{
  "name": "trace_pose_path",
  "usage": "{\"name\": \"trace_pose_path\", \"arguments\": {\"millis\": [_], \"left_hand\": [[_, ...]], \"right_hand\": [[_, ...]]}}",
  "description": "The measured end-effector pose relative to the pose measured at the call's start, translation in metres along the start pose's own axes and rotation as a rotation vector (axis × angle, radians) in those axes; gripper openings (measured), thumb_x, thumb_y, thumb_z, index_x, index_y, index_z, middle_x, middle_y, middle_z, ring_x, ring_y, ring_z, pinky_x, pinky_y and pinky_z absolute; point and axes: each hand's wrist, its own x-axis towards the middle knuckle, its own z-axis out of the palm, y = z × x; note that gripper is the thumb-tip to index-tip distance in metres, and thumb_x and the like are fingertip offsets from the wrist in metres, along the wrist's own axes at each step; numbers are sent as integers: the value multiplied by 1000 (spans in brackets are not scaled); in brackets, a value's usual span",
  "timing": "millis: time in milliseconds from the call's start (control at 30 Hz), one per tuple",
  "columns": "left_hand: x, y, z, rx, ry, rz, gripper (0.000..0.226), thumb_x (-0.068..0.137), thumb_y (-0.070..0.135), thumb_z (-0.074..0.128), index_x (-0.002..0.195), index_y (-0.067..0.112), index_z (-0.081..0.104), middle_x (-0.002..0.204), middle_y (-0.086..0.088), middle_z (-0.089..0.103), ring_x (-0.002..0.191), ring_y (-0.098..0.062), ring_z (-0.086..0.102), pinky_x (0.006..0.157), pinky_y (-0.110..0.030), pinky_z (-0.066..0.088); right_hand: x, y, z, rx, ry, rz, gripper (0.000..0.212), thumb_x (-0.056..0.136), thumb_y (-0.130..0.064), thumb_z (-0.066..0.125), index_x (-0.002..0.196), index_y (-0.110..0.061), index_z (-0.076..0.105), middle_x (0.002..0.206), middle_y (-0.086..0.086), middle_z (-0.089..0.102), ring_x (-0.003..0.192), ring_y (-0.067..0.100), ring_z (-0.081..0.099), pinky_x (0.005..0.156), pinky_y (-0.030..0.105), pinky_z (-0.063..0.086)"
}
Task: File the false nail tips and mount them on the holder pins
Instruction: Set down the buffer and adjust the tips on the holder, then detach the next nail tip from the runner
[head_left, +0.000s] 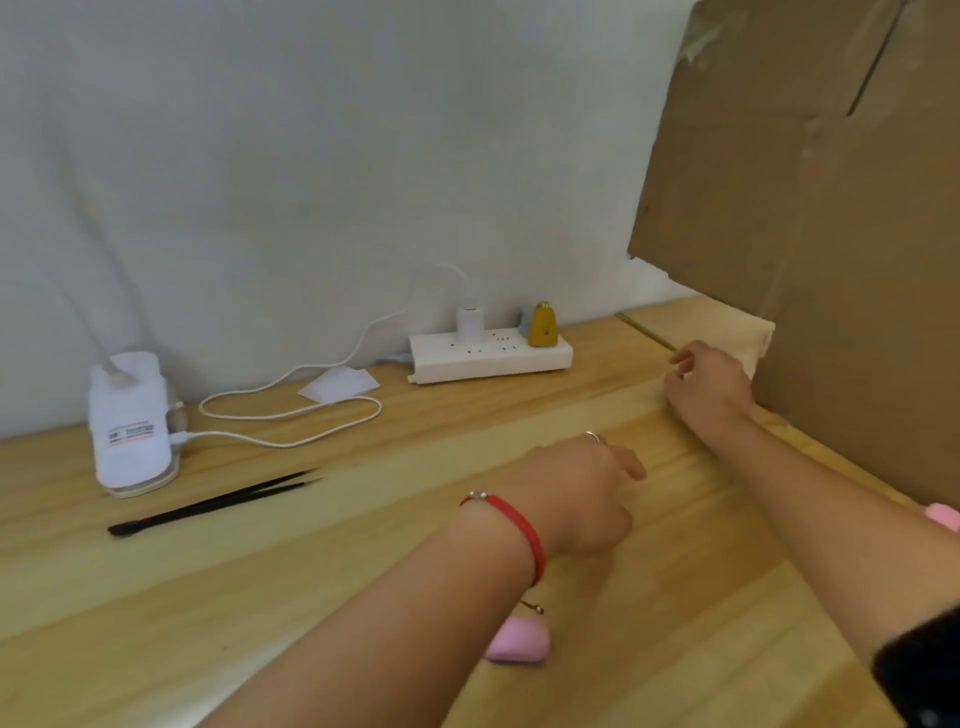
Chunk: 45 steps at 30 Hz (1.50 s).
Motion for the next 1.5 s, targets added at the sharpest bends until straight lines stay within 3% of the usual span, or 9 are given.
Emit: {"name": "trace_pose_path", "arguments": {"millis": [100,200,300,433,633,767,1033,1233,1500], "left_hand": [[-55,-12,-26,-87,133,2,37,91,31,55,128,35,52,125,7,51,110,-13,52,94,-33,44],[-144,-21,-36,-139,222,-26,25,90,37,55,114,43,57,112,22,51,102,3,50,90,-21,42],[-230,-19,-28,-141,158,-69,25,89,37,55,113,40,59,108,23,52,105,5,46,90,-15,37],[-317,-27,-11,-81,96,-176,48,71,53,50,112,34,66,100,23,47,102,3,45,97,-23,39],[-413,-58,-31,103,168,-425,25,90,47,49,115,47,51,111,28,47,108,10,39,93,-18,37],[-451,-80,-46,260,184,-580,34,87,54,46,120,50,41,118,28,44,111,6,35,90,-19,31],[-479,-157,-84,566,112,-1021,71,83,44,52,145,26,21,138,-7,44,130,-25,32,101,-38,34],[-469,-192,-88,454,29,-973,62,83,37,55,139,29,30,91,6,59,93,-20,52,84,-33,42],[-455,-178,-65,49,170,-814,55,84,25,66,125,42,34,95,12,54,83,-8,61,74,-32,56]], "right_hand": [[-22,-31,-26,190,-180,-150,13,89,-12,61,88,-22,69,97,3,70,84,17,60,69,27,44],[-79,-66,-57,241,-616,-348,8,79,-43,70,86,-40,69,88,-12,69,83,8,64,64,20,47],[-157,-79,-72,63,-937,-644,59,55,-84,64,110,-65,53,104,-34,59,91,-7,59,65,11,48],[-214,-82,-60,27,-678,-992,47,67,-57,56,113,-64,48,100,-33,54,81,-9,57,60,4,42],[-243,-116,-37,98,-646,-947,43,66,-50,56,108,-55,57,101,-29,60,78,-3,61,48,11,45],[-266,-134,-17,126,-606,-906,47,65,-46,56,112,-49,59,103,-24,61,80,1,61,49,15,47],[-290,-151,-16,167,-569,-891,38,72,-46,54,110,-53,58,103,-20,60,80,4,59,51,23,48],[-295,-152,-27,251,-544,-886,49,72,-17,75,106,-50,61,99,-17,62,78,5,59,59,18,43],[-301,-154,-32,435,-562,-930,43,75,-7,74,100,-42,67,94,-16,60,78,9,57,63,13,40]]}}
